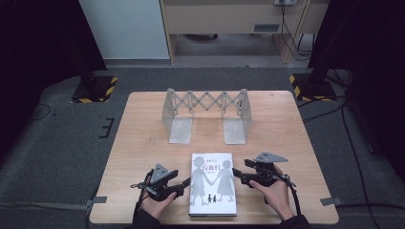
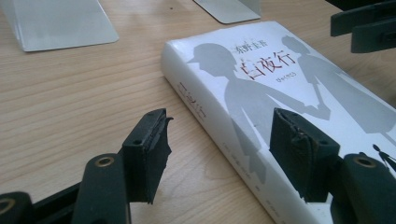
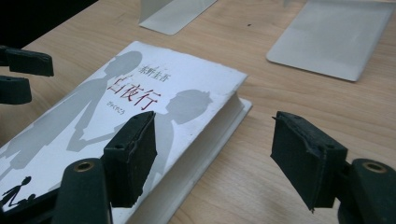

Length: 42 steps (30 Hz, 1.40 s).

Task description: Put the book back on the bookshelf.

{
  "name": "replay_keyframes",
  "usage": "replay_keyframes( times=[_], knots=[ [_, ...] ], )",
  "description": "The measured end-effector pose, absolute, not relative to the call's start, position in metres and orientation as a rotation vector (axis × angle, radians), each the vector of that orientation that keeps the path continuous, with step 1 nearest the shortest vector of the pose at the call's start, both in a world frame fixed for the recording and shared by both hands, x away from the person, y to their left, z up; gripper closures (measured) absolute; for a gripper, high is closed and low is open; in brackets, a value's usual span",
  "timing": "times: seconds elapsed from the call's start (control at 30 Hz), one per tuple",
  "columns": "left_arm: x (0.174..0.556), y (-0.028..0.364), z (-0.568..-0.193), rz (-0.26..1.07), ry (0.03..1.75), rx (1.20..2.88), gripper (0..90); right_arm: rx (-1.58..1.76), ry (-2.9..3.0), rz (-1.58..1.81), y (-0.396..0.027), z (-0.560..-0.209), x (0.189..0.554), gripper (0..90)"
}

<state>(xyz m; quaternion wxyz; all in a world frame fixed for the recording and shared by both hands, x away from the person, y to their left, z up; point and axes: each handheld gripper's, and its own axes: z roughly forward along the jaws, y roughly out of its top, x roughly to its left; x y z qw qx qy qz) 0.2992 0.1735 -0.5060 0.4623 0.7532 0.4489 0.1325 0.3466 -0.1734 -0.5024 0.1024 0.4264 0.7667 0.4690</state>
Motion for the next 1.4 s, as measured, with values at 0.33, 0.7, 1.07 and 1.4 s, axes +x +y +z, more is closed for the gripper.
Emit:
replay_keyframes(
  times=[0.33, 0.7, 1.07, 1.4],
  knots=[
    [0.298, 0.159, -0.51, 0.309, 1.049, 1.93, 39.5, 1.263, 2.334, 1.415, -0.156, -0.515, 0.344, 31.0],
    [0.302, 0.154, -0.513, 0.274, 1.034, 1.929, 42.1, 1.323, 2.346, 1.488, -0.148, -0.526, 0.345, 29.3],
    [0.305, 0.152, -0.516, 0.26, 1.01, 1.919, 42.3, 1.29, 2.354, 1.482, -0.143, -0.525, 0.346, 29.2],
    [0.305, 0.154, -0.515, 0.27, 1.023, 1.894, 35.1, 1.235, 2.269, 1.573, -0.145, -0.509, 0.344, 30.5]
  ],
)
